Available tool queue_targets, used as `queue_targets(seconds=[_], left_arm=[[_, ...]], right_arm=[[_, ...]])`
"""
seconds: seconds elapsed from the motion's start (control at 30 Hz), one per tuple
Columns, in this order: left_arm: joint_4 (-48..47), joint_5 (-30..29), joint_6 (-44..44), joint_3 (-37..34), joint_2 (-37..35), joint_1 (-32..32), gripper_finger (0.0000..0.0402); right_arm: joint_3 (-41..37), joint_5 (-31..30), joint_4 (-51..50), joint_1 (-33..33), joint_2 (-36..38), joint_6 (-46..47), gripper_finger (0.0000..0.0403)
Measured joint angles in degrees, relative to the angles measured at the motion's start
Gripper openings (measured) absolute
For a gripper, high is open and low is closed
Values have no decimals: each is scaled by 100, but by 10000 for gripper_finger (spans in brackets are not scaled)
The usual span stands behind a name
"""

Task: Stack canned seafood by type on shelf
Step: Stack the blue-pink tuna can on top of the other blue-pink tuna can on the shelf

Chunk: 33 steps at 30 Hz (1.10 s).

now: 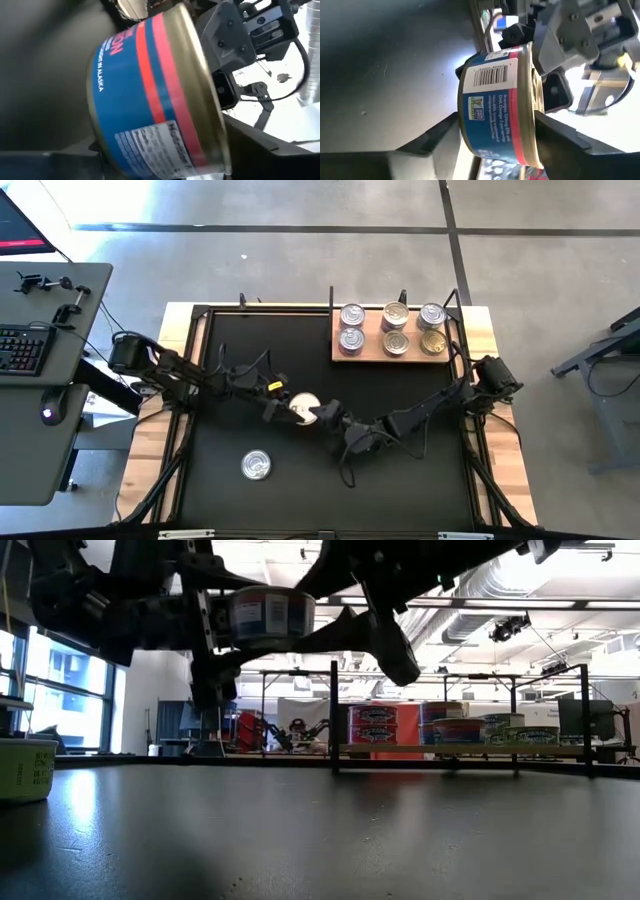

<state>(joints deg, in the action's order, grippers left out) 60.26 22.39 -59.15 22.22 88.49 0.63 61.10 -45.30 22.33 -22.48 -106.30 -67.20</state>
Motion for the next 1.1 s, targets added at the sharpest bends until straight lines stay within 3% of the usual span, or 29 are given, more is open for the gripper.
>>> queue_targets(seconds=[0.17,0.37,0.57,0.8,0.97,1.1], left_arm=[[-118,61,136,0,1,-248,264],[-242,214,199,7,4,-504,266],[-531,279,1267,-28,-4,-892,266],[-1158,259,2085,-22,0,-1384,266],[-1403,171,3088,-22,-110,-1244,264],[-1499,-596,3972,-22,-235,-790,253]], right_arm=[[4,-135,-388,-16,0,1048,187],[15,-168,-615,-69,0,1750,183],[-4,399,-994,-166,11,3031,166],[-4,511,-1769,-260,11,4220,110],[-4,674,-2628,-218,11,5591,101],[-7,743,-3632,-189,11,6863,101]])
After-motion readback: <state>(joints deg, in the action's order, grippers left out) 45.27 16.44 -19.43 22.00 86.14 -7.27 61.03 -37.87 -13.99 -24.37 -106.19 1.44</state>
